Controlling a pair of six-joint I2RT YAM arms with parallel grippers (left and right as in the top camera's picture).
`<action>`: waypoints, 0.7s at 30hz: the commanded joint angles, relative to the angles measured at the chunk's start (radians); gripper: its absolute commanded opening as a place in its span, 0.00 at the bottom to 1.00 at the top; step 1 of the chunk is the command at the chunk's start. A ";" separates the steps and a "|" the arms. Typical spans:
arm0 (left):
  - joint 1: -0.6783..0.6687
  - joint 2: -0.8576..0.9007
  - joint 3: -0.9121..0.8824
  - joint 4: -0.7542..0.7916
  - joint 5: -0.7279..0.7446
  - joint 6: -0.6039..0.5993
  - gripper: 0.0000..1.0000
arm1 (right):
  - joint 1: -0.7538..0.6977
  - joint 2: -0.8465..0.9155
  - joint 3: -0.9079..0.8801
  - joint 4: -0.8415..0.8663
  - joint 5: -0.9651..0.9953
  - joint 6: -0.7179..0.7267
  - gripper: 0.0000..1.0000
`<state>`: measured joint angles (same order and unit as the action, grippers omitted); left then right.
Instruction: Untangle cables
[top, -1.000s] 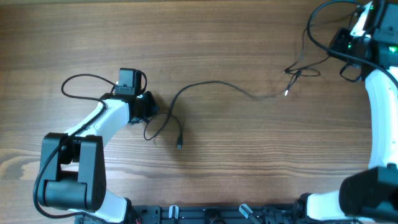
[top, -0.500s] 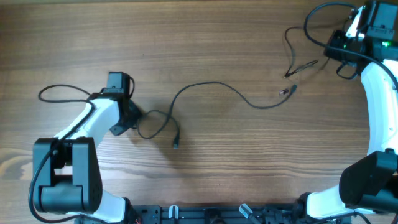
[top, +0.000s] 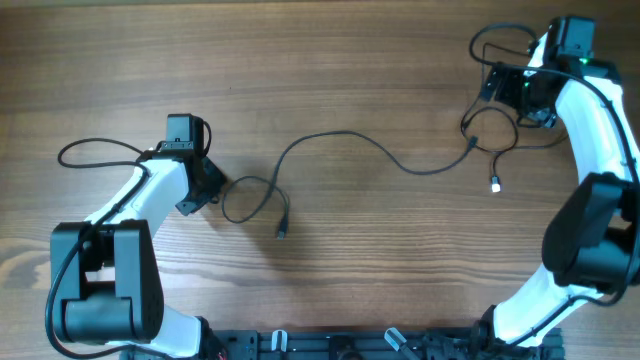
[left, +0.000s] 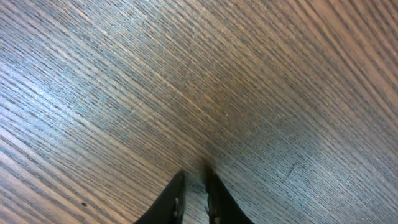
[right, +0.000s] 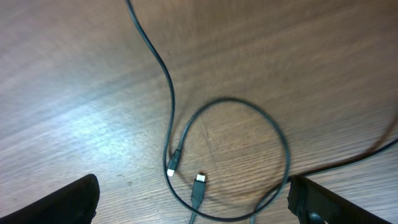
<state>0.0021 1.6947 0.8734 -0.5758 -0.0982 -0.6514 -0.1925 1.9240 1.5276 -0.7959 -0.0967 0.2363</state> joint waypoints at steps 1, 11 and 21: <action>0.000 0.039 -0.039 0.011 0.064 -0.015 0.15 | 0.004 0.023 -0.005 -0.026 0.064 0.171 1.00; 0.000 0.039 -0.039 0.035 0.064 -0.015 0.30 | 0.001 0.056 -0.157 0.060 0.361 0.227 1.00; 0.000 0.039 -0.039 0.033 0.065 -0.015 0.55 | 0.001 0.088 -0.196 0.209 0.438 0.147 1.00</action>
<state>0.0002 1.6939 0.8749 -0.5205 -0.0383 -0.6598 -0.1928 1.9965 1.3323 -0.6506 0.2703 0.4667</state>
